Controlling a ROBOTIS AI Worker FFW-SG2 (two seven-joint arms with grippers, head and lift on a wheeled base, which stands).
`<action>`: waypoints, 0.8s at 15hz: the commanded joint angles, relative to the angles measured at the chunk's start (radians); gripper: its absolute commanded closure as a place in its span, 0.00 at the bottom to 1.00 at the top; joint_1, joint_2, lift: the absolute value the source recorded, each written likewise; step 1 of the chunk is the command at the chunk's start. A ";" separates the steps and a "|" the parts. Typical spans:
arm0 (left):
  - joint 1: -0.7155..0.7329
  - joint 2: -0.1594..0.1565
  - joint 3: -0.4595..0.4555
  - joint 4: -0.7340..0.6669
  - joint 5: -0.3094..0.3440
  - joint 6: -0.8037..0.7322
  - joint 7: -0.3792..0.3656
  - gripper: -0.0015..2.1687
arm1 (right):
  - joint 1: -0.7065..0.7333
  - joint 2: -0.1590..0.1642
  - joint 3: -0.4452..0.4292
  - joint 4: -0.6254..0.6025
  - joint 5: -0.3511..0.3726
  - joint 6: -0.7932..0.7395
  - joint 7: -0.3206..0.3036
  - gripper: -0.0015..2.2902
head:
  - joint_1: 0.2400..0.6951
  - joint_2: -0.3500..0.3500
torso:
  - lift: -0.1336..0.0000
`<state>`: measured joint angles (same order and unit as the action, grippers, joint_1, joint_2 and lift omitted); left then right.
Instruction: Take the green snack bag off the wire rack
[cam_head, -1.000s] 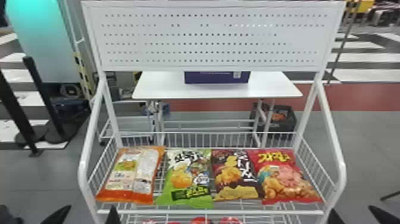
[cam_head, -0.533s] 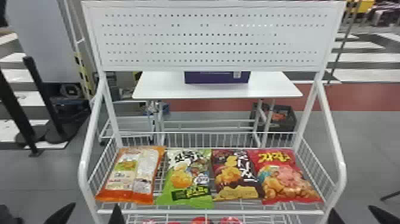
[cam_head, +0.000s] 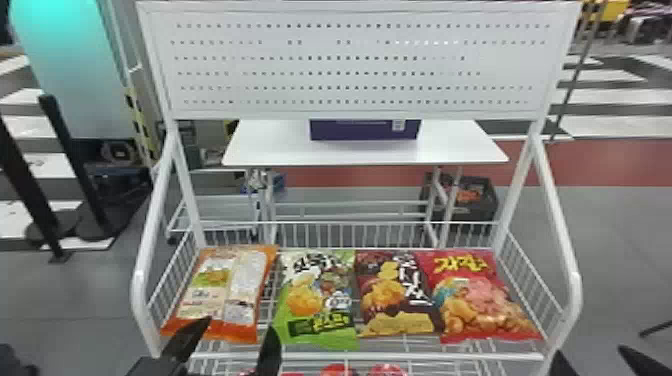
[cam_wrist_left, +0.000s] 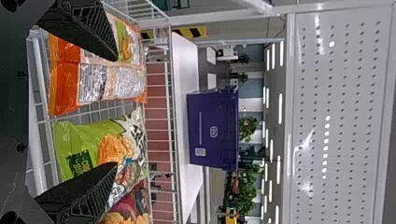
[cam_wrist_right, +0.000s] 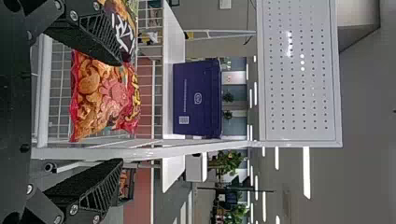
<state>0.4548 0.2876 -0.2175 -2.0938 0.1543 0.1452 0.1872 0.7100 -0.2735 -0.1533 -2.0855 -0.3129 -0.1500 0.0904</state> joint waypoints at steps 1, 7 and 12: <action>-0.079 -0.007 -0.046 0.041 0.001 0.050 0.003 0.04 | -0.007 0.000 0.000 0.008 0.000 -0.001 -0.001 0.07 | 0.57 0.50 | 1.00; -0.242 -0.050 -0.117 0.136 0.001 0.167 -0.002 0.04 | -0.043 0.005 0.017 0.042 0.011 0.002 -0.003 0.07 | 0.57 0.50 | 1.00; -0.364 -0.076 -0.186 0.258 0.001 0.216 0.001 0.04 | -0.050 0.003 0.017 0.061 0.008 0.002 -0.003 0.07 | 0.57 0.50 | 1.00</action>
<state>0.1150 0.2172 -0.3927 -1.8636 0.1534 0.3560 0.1887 0.6600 -0.2685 -0.1352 -2.0274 -0.3042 -0.1479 0.0878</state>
